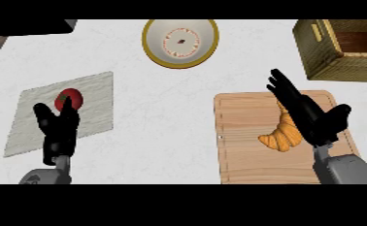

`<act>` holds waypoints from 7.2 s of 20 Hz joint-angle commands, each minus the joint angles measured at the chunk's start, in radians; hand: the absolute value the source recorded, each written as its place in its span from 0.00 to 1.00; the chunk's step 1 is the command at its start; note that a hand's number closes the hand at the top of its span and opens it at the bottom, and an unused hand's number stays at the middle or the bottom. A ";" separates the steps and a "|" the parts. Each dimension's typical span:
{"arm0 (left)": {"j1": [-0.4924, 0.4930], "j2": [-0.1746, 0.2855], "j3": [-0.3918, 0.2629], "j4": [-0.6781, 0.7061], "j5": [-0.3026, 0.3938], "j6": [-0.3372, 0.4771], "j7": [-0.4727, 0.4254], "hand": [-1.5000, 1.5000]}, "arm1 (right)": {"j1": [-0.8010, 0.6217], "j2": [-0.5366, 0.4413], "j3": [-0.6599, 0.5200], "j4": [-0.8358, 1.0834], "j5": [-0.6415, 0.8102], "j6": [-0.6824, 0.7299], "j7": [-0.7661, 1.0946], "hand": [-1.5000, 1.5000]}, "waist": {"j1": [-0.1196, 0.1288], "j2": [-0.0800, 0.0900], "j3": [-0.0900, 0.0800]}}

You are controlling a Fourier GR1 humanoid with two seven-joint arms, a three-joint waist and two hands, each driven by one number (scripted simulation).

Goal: Pick the croissant from the cutting board and place it in the basket

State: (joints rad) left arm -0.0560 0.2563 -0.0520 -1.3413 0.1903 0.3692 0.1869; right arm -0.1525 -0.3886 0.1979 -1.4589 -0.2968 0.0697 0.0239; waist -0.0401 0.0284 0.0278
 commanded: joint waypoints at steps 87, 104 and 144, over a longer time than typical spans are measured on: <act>-0.210 0.034 0.157 0.054 -0.092 -0.372 -0.017 0.50 | 0.198 0.204 -0.364 -0.269 0.975 0.177 -0.036 0.00 | 0.037 -0.028 -0.028; -0.133 0.052 0.224 -0.082 -0.091 -0.448 0.057 0.50 | 0.306 0.206 -0.349 -0.342 0.960 0.203 -0.123 0.00 | 0.038 -0.029 -0.028; -0.136 0.034 0.264 -0.040 -0.107 -0.474 0.035 0.50 | 0.658 0.294 0.119 -0.918 0.987 0.487 -0.045 1.00 | 0.019 -0.034 -0.029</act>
State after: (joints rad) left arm -0.1958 0.2692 0.1934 -1.3814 0.0579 -0.0754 0.2182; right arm 0.4295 -0.1679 0.2708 -2.2197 0.7932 0.5217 -0.0469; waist -0.0262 -0.0067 -0.0023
